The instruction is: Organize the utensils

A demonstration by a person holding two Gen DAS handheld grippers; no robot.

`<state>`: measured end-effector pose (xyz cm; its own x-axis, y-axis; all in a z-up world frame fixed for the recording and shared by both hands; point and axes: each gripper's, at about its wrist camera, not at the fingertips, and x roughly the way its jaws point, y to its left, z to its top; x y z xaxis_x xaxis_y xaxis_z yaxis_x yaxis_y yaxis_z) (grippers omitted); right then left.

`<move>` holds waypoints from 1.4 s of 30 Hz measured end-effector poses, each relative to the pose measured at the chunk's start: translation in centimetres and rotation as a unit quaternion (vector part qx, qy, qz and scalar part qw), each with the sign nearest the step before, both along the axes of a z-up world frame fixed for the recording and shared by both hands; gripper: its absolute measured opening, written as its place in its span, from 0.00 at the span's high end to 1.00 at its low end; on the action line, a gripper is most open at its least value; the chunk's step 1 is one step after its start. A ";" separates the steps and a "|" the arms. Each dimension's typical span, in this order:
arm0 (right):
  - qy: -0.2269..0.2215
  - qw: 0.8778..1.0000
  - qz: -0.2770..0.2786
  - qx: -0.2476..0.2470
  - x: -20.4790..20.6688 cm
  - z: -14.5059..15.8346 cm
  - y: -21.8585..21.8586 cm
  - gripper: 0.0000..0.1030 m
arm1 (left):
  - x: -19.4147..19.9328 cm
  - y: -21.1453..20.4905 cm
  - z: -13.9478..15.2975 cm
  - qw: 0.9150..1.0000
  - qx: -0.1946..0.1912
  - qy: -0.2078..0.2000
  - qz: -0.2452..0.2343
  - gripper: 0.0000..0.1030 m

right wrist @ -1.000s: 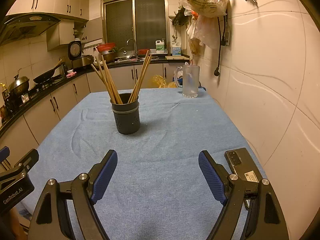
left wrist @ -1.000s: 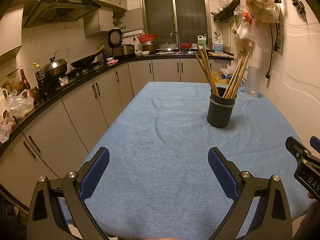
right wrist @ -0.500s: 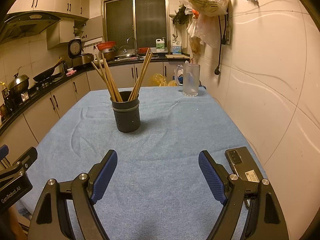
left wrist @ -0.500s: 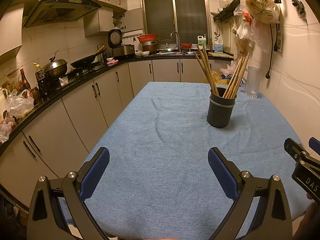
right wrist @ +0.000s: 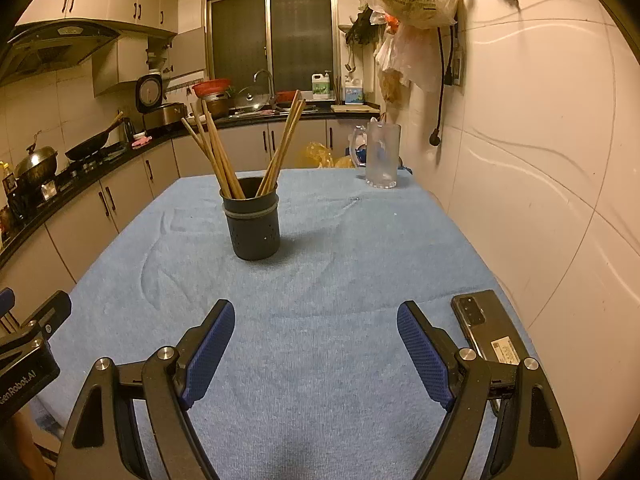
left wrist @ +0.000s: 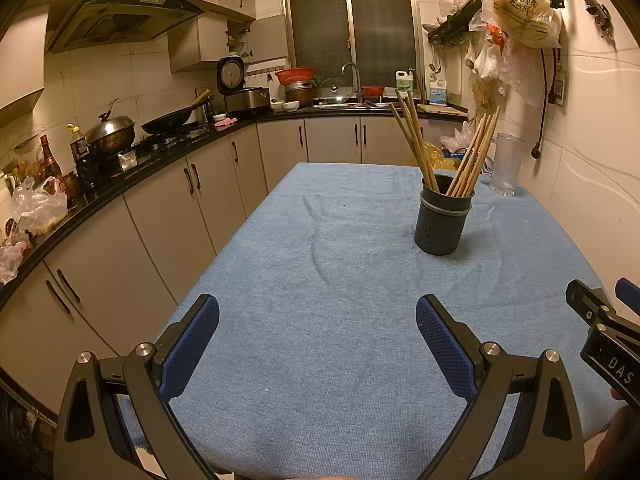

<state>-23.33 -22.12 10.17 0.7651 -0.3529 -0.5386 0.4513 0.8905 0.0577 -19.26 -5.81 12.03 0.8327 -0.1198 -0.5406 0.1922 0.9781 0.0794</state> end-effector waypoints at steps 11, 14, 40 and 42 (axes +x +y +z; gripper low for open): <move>0.005 1.000 0.001 -0.002 0.3 -0.1 0.3 0.15 | 0.1 0.0 0.1 1.000 0.001 0.002 0.000 0.05; 0.005 1.000 0.000 -0.002 0.2 0.0 0.3 0.15 | 0.1 0.0 0.1 1.000 0.000 0.002 0.000 0.05; 0.009 1.000 -0.001 0.001 0.4 -0.2 0.5 0.15 | 0.1 -0.1 0.1 1.000 0.000 0.000 0.002 0.05; 0.009 1.000 -0.001 0.001 0.4 -0.2 0.4 0.15 | 0.1 -0.1 0.1 1.000 0.000 -0.002 0.004 0.05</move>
<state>-22.96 -21.68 9.94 0.7552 -0.3533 -0.5521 0.4536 0.8897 0.0511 -19.13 -5.92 12.13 0.8352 -0.1142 -0.5380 0.1849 0.9796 0.0791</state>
